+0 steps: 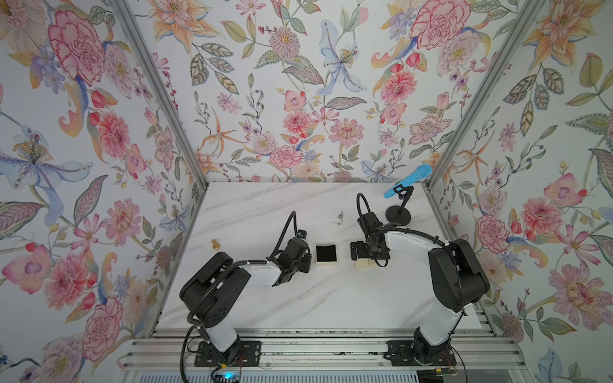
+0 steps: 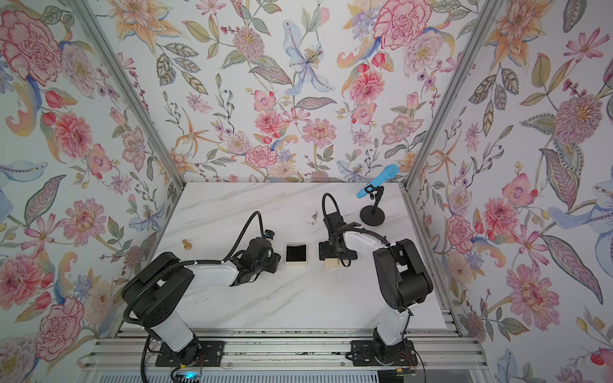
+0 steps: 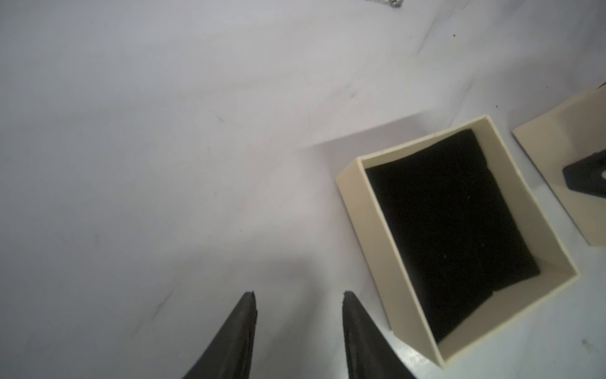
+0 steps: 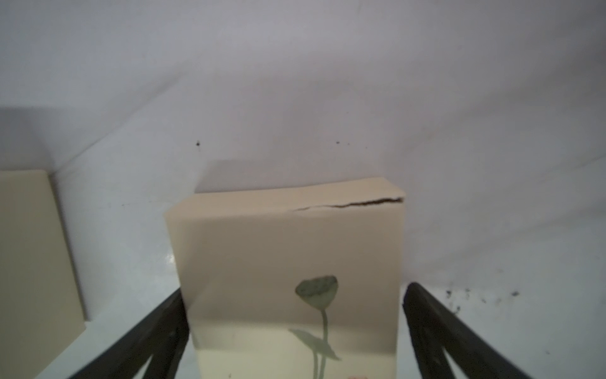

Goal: Take the necklace out of the lift-off lid jewelry box
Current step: Pick up the lid from the center of the board, then adjust the jewelry box at the center of the board.

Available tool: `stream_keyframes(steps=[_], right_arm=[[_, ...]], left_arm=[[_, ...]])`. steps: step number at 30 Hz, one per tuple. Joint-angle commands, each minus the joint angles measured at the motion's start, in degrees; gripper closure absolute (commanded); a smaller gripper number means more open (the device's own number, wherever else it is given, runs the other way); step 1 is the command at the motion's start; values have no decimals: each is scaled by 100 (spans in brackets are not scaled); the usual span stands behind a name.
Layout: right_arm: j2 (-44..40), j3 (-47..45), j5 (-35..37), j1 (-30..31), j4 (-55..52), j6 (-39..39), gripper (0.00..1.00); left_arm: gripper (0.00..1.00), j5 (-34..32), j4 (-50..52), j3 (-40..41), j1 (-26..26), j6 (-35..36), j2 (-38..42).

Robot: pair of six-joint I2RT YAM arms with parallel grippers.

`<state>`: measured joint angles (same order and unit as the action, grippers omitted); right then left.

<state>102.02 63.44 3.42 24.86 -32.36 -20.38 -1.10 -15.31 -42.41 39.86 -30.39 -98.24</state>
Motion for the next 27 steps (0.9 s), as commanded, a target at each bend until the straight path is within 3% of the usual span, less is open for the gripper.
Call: stream_keyframes(steps=[1,9,16,27], right_arm=[[73,117,-38,-43,-119,77,0],[65,123,-112,-61,-120,125,2],[-6,98,-245,-61,-114,180,14],[-397,67,-294,-80,-179,206,15]], left_arm=[[55,178,-164,-221,-50,69,-136],[55,328,-227,-283,2,60,-278],[56,356,-223,-414,157,42,-380],[56,367,-244,-413,338,-68,-364]])
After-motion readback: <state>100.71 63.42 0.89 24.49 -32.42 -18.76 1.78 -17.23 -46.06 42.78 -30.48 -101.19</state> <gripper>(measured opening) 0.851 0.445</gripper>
